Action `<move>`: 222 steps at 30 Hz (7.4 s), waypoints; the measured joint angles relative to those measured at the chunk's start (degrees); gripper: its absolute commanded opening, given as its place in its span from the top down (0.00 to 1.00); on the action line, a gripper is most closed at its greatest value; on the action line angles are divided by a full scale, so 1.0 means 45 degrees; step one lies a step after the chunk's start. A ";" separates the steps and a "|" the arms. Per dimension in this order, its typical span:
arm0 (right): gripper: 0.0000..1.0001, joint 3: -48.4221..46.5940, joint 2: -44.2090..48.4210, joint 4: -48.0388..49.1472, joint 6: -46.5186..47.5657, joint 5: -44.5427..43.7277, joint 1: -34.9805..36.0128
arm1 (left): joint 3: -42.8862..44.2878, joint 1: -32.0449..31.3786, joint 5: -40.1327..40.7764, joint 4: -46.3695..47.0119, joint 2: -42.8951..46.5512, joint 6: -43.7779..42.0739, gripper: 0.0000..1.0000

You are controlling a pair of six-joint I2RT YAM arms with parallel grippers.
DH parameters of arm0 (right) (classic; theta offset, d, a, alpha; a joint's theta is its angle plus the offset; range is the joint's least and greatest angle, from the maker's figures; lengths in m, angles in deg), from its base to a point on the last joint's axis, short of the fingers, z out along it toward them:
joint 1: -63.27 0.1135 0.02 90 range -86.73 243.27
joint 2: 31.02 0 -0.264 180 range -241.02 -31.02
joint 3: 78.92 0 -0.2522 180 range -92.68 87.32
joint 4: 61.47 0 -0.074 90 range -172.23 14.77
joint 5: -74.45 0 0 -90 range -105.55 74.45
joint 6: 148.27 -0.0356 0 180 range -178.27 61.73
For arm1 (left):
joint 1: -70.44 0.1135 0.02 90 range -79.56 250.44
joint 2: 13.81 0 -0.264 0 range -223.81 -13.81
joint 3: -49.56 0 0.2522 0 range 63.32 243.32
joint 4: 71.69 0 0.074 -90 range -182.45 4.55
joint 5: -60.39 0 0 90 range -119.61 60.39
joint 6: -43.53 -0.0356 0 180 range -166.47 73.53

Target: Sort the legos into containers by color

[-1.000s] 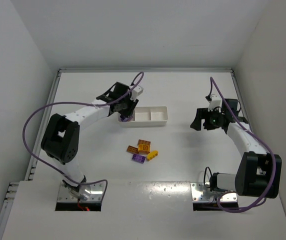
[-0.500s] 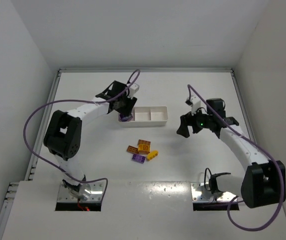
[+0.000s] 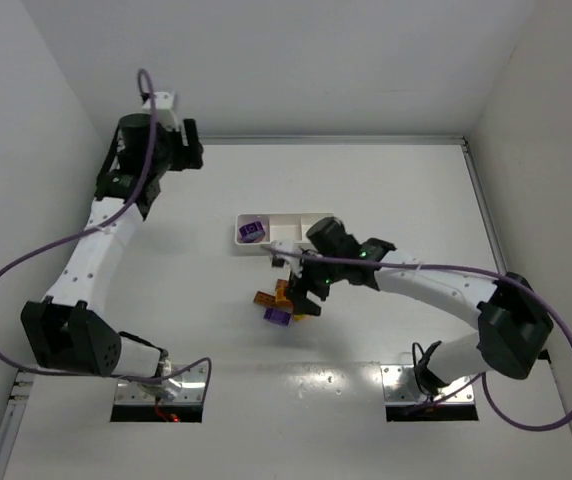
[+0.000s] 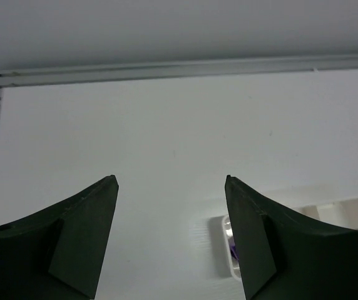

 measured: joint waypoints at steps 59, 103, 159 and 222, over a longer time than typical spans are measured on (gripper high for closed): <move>0.95 -0.5008 -0.3871 0.0758 -0.2254 -0.2210 0.1831 | -0.2914 0.3089 -0.2001 -0.0559 0.1496 0.0665 0.25; 0.85 -0.9617 -0.9160 -0.0427 -0.1447 -0.1229 -0.0729 | -0.2574 0.4114 -0.3177 0.0107 0.0471 0.1807 0.25; 0.35 -0.2987 -0.0573 0.0894 -0.1982 -0.2759 -0.3847 | -0.3866 0.1112 -0.8378 -0.1889 0.1059 -0.3497 0.25; 0.35 0.2239 0.3245 -0.1044 -0.2059 -0.0845 -1.2361 | -0.3434 -0.8582 -0.1044 0.0413 -0.1554 -0.6747 0.86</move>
